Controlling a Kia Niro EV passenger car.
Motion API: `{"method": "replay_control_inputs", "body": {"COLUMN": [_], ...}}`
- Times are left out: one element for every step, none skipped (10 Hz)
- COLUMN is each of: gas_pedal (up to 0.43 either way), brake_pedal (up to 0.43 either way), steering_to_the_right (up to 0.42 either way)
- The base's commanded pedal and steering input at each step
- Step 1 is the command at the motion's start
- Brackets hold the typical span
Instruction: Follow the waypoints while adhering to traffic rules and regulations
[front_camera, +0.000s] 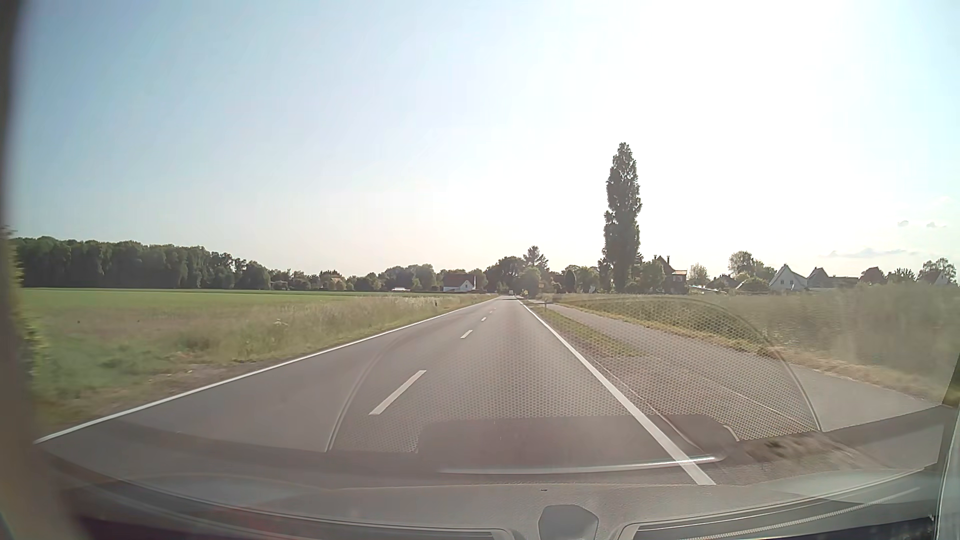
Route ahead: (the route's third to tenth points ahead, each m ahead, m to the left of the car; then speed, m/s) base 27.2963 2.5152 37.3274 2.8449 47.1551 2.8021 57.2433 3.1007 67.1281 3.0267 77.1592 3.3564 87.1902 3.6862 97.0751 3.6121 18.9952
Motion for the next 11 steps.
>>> {"method": "replay_control_inputs", "body": {"gas_pedal": [0.087, 0.067, 0.059, 0.047, 0.039, 0.020, 0.008, 0.000, 0.000, 0.000, 0.000], "brake_pedal": [0.006, 0.006, 0.006, 0.006, 0.006, 0.006, 0.006, 0.006, 0.006, 0.006, 0.006], "steering_to_the_right": [-0.002, -0.002, -0.002, -0.002, -0.002, -0.002, 0.000, 0.002, 0.003, 0.003, 0.003]}}
